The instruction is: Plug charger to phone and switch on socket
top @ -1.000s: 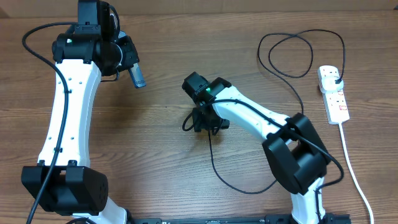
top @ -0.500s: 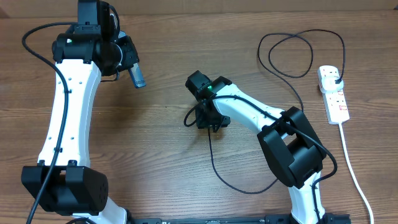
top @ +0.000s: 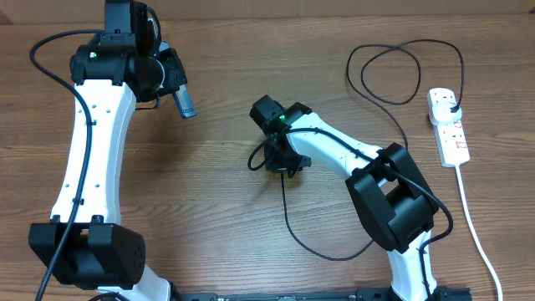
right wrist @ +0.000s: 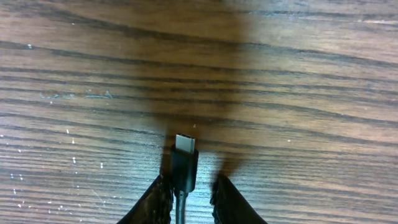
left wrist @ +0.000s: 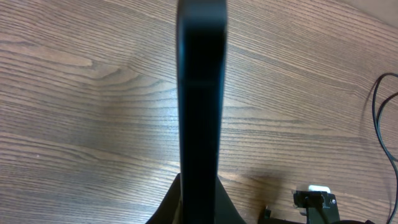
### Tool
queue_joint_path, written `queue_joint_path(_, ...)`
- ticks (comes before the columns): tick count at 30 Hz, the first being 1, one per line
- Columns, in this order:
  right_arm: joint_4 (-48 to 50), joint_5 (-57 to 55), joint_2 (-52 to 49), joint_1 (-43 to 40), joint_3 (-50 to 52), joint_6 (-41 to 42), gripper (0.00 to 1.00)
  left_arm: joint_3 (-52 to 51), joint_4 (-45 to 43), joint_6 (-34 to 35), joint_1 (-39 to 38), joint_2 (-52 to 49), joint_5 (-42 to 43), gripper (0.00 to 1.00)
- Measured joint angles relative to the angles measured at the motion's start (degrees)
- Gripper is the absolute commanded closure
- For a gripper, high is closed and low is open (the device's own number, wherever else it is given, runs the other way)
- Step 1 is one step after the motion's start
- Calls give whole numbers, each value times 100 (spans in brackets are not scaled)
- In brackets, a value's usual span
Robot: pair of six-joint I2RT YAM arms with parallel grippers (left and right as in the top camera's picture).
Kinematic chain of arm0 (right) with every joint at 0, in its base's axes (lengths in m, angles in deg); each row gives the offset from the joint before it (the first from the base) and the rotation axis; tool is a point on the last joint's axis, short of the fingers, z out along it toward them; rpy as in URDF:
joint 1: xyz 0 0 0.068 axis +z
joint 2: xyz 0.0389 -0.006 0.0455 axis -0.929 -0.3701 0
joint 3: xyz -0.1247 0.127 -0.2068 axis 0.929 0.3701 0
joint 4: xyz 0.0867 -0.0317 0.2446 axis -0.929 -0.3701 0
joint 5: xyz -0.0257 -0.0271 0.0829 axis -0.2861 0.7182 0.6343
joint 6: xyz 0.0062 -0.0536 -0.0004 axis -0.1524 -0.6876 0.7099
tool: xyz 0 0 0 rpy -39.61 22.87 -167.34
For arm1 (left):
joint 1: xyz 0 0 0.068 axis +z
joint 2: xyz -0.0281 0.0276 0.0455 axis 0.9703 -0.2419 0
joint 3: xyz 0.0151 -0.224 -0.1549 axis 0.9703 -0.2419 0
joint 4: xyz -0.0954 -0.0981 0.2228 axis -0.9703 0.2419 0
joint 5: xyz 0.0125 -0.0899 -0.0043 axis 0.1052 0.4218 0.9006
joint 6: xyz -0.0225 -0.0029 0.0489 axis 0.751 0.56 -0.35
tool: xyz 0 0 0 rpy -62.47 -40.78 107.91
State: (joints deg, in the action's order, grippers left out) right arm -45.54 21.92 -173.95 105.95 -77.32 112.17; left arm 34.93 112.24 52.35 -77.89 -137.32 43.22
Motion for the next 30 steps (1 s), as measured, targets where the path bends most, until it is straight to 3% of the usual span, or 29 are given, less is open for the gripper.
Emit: queue_joint_path(30, 149, 122, -4, -15, 2, 136, 96, 0, 0, 0, 0, 0, 0, 96)
